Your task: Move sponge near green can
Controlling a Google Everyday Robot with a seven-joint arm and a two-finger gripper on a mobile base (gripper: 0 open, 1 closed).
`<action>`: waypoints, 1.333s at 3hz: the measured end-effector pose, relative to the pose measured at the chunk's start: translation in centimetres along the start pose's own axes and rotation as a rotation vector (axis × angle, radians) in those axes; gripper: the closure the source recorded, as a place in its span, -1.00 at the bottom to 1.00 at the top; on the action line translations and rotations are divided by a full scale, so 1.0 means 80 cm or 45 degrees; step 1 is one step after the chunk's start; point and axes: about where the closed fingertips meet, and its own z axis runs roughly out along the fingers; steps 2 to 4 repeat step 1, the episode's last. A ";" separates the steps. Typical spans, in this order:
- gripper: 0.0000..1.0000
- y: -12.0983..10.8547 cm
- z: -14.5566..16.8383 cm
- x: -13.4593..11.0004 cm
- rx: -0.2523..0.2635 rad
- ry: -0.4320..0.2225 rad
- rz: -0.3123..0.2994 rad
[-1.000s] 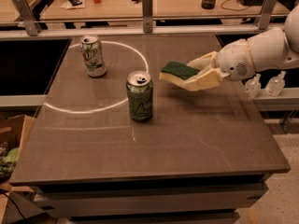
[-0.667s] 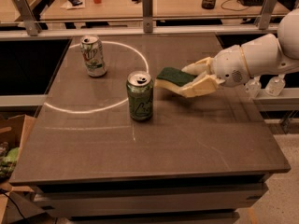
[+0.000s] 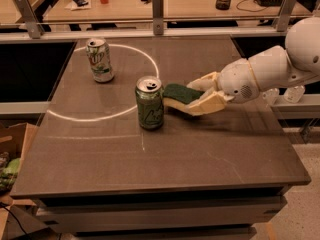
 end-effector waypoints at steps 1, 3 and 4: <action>1.00 0.017 0.010 0.009 -0.061 0.020 0.062; 1.00 0.017 0.010 0.009 -0.061 0.020 0.062; 1.00 0.017 0.010 0.009 -0.061 0.020 0.062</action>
Offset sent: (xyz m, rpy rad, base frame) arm 0.0000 0.0000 0.0000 0.0000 0.0000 0.0000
